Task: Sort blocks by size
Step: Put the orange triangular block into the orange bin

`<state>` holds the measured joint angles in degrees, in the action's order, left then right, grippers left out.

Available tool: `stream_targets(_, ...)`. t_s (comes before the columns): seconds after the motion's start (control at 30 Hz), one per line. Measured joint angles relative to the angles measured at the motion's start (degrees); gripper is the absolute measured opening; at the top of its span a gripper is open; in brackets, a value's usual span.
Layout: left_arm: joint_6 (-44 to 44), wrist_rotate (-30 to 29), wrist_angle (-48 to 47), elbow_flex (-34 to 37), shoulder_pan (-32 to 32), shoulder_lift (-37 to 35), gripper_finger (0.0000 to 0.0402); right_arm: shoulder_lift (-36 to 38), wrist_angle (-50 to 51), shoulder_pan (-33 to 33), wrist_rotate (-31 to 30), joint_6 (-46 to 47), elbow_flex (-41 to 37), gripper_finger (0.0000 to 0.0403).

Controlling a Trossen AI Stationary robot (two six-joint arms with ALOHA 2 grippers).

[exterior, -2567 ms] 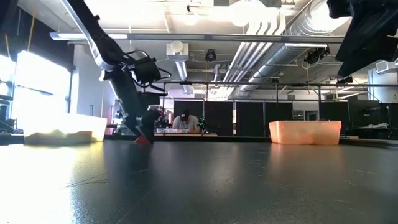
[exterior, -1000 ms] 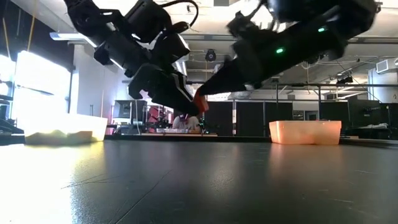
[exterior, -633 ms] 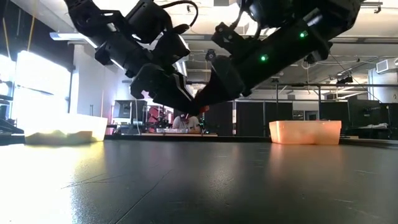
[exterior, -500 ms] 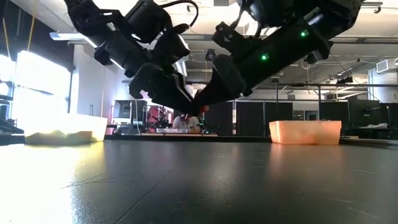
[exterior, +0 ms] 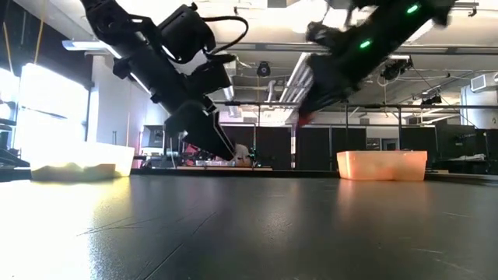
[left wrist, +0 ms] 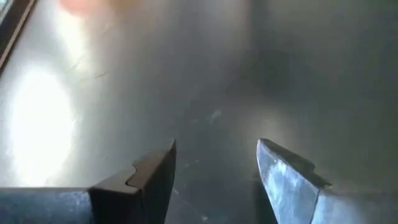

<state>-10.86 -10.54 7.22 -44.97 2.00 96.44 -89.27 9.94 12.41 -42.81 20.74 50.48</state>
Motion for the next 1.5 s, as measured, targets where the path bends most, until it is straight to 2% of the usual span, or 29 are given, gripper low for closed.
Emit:
stream_targets(0.13, 1.25, -1.24, 0.49, 0.0, 0.0, 0.02, 0.0212, 9.54, 22.04, -3.06, -2.03, 10.0, 0.0, 0.0126)
stream_targets(0.23, 1.33, -1.2, 1.31, -0.02, -0.31, 0.02, 0.0213, 15.36, 36.5, -9.3, -2.23, 16.93, 0.0, 0.0126)
stream_targets(0.3, 1.32, -1.0, 2.08, -0.02, -0.54, 0.02, 0.0213, 17.97, 41.67, -14.72, -2.16, 18.06, -0.06, 0.0126)
stream_targets(0.43, 1.3, -0.99, 3.58, -0.02, -0.59, 0.03, 0.0213, 20.0, 38.28, -26.16, -0.73, 9.41, -2.17, 0.0126)
stream_targets(0.63, 0.72, -0.58, 4.02, -0.02, -0.58, 0.04, 0.0213, 18.91, 23.35, -42.71, 10.41, -2.7, -7.22, 0.0128)
stream_targets(0.77, 0.71, -0.13, 3.94, -0.02, -0.59, 0.04, 0.0213, 18.71, 18.51, -49.38, 14.87, -5.45, -9.07, 0.0151)
stream_targets(0.87, 0.76, -0.13, 3.85, -0.02, -0.59, 0.04, 0.0213, 18.71, 18.26, -51.74, 16.44, -6.46, -9.11, 0.0155)
stream_targets(0.97, 0.76, -0.13, 3.89, -0.02, -0.59, 0.04, 0.0213, 18.71, 17.69, -52.62, 17.91, -6.73, -9.11, 0.0139)
stream_targets(1.1, 1.26, -0.13, 3.83, -0.02, -0.59, 0.04, 0.0213, 18.04, 16.45, -53.65, 22.44, -8.08, -9.11, 0.0135)
stream_targets(1.17, 1.29, -0.13, 3.71, -0.02, -0.59, 0.04, 0.0213, 17.03, 16.43, -53.69, 22.59, -8.84, -9.11, 0.015)
stream_targets(1.37, 1.8, -0.12, 3.46, -0.02, -0.59, 0.04, 0.0213, 14.8, 15.53, -53.8, 21.74, -10.86, -9.11, 0.0226)
stream_targets(1.5, 1.75, -0.15, 2.97, -0.01, -0.98, -0.54, 0.0213, 16.56, 15.39, -53.51, 20.81, -12.06, -9.08, 0.0242)
